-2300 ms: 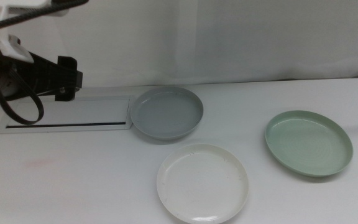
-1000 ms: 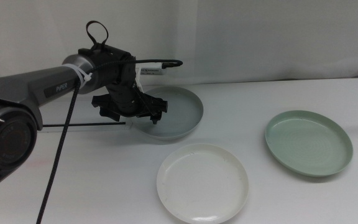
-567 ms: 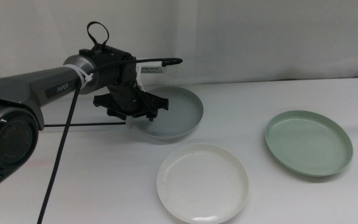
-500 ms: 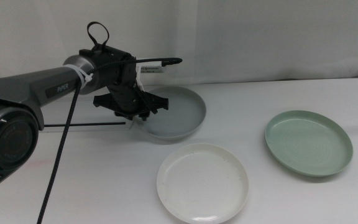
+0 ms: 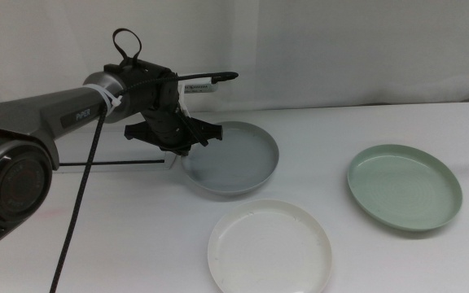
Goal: Stack the three bowls on top of each other.
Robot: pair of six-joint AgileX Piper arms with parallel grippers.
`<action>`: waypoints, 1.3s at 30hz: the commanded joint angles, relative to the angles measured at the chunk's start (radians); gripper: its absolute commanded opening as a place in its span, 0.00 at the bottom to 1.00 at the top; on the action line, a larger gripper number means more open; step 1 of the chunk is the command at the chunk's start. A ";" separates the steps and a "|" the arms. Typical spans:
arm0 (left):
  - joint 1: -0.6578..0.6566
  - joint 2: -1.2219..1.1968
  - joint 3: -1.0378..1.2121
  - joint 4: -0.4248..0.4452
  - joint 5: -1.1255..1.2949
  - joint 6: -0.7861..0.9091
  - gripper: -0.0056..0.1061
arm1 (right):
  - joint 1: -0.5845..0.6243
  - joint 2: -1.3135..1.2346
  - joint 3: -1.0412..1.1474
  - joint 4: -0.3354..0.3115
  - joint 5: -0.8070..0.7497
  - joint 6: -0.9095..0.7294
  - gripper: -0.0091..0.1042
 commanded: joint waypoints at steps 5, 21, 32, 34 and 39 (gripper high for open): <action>0.001 0.024 0.007 -0.027 -0.020 -0.017 0.06 | 0.002 -0.036 0.041 -0.011 -0.002 -0.003 0.99; 0.001 0.024 0.007 -0.035 -0.037 -0.017 0.60 | 0.002 -0.036 0.041 -0.011 0.004 -0.003 0.99; 0.011 0.003 -0.016 -0.029 -0.024 -0.010 0.03 | 0.002 -0.036 0.041 -0.011 0.004 -0.003 0.99; 0.020 -0.024 -0.030 -0.028 -0.019 -0.010 0.03 | 0.002 -0.036 0.041 -0.011 0.004 -0.003 0.99; 0.053 -0.125 -0.032 -0.036 0.000 0.001 0.03 | 0.002 -0.036 0.041 -0.011 0.004 -0.003 0.99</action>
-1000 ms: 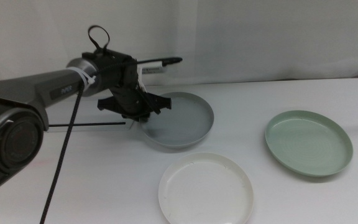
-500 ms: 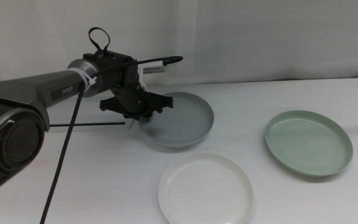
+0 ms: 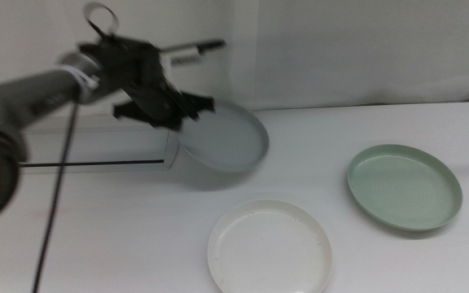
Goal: Stack the three bowls on top of each other.
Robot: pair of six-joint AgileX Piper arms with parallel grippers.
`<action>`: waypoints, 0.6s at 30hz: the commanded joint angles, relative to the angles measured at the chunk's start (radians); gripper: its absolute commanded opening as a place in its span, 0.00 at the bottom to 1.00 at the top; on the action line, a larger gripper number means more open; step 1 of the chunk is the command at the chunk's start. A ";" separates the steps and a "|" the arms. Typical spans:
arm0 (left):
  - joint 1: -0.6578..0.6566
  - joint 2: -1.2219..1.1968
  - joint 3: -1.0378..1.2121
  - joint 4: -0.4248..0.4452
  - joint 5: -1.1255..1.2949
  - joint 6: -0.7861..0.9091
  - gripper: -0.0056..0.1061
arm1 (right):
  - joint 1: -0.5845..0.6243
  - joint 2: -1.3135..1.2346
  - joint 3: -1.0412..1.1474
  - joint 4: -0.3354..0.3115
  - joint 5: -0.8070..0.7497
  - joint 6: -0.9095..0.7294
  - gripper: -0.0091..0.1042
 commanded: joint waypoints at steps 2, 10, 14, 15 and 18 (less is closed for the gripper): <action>0.029 -0.093 -0.009 0.001 0.039 0.011 0.03 | 0.002 -0.036 0.041 -0.011 0.001 -0.003 0.99; 0.045 -0.352 -0.009 -0.004 0.131 0.086 0.03 | 0.002 -0.036 0.041 -0.011 0.001 -0.003 0.99; 0.043 -0.450 -0.009 -0.079 0.209 0.161 0.03 | 0.002 -0.036 0.041 -0.011 0.001 -0.003 0.99; 0.043 -0.470 -0.009 -0.099 0.231 0.183 0.03 | 0.002 -0.036 0.041 -0.011 0.001 -0.003 0.99; 0.036 -0.507 0.000 -0.105 0.285 0.204 0.03 | 0.002 -0.036 0.041 -0.011 0.001 -0.003 0.99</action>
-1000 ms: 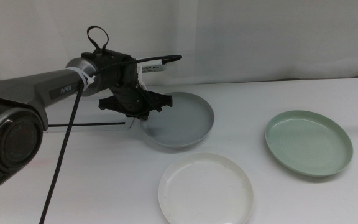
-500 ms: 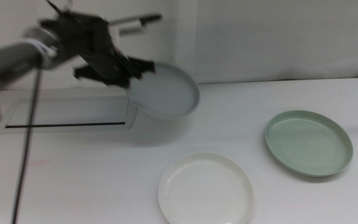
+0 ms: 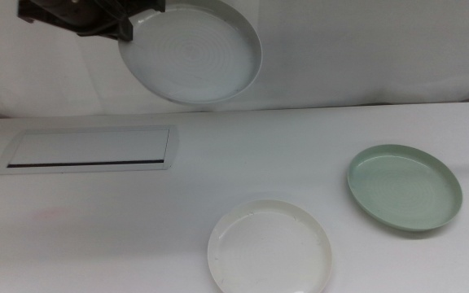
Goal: Stack the three bowls on top of each other.
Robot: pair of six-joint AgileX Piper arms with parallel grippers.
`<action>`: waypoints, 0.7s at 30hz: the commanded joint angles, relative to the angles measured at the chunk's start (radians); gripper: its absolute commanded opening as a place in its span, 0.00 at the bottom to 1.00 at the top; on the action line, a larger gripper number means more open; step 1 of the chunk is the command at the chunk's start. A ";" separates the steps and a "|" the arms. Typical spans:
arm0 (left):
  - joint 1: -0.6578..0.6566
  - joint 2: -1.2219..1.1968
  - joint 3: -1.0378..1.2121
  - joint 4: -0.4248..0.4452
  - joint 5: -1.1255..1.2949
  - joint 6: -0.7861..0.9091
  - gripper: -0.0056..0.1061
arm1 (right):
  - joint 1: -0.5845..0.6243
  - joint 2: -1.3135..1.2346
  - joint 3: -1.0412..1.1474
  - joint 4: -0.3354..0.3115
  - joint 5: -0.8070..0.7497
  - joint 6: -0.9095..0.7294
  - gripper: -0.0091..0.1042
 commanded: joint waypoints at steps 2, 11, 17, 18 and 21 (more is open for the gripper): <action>-0.011 -0.044 0.036 -0.037 0.059 0.031 0.03 | 0.002 -0.036 0.041 -0.011 0.001 -0.003 0.99; -0.156 -0.192 0.351 -0.087 -0.083 0.046 0.03 | 0.002 -0.036 0.041 -0.011 0.001 -0.003 0.99; -0.251 -0.199 0.539 -0.087 -0.197 0.008 0.03 | 0.002 -0.036 0.041 -0.011 0.001 -0.003 0.99; -0.257 -0.199 0.568 -0.087 -0.218 -0.003 0.03 | 0.002 -0.036 0.041 -0.011 0.001 -0.003 0.99; -0.271 -0.199 0.652 -0.099 -0.280 -0.009 0.03 | 0.002 -0.036 0.041 -0.011 0.001 -0.003 0.99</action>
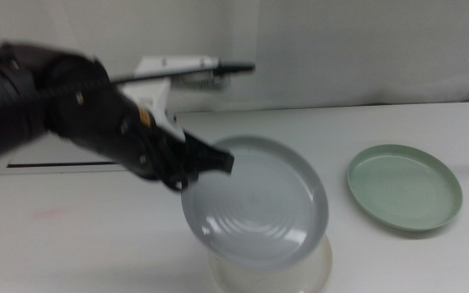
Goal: Stack the three bowls on top of each other.
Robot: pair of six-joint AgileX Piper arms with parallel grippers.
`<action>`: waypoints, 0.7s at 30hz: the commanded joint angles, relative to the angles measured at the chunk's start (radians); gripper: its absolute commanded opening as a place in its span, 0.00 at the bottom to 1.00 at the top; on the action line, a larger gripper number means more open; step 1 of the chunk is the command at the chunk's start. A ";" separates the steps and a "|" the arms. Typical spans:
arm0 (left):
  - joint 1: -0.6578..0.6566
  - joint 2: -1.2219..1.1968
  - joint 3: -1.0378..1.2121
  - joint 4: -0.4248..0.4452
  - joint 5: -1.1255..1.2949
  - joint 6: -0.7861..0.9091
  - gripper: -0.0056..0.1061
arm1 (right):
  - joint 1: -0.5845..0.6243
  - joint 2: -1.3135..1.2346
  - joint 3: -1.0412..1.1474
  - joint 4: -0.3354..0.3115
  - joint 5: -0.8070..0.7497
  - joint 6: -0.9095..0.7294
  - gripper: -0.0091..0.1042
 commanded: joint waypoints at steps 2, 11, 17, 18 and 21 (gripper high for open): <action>-0.024 -0.005 0.085 -0.021 -0.093 -0.026 0.03 | 0.002 -0.036 0.041 -0.011 0.001 -0.005 0.99; -0.039 0.047 0.156 -0.020 -0.218 -0.053 0.02 | 0.002 -0.036 0.041 -0.011 0.001 -0.005 0.99; -0.058 0.126 0.156 -0.017 -0.229 -0.053 0.02 | 0.002 -0.036 0.041 -0.011 0.001 -0.005 0.99; -0.063 0.135 0.156 -0.017 -0.231 -0.053 0.02 | 0.002 -0.036 0.041 -0.011 0.001 -0.005 0.99; -0.087 0.167 0.156 -0.017 -0.245 -0.055 0.02 | 0.002 -0.036 0.041 -0.011 0.001 -0.005 0.99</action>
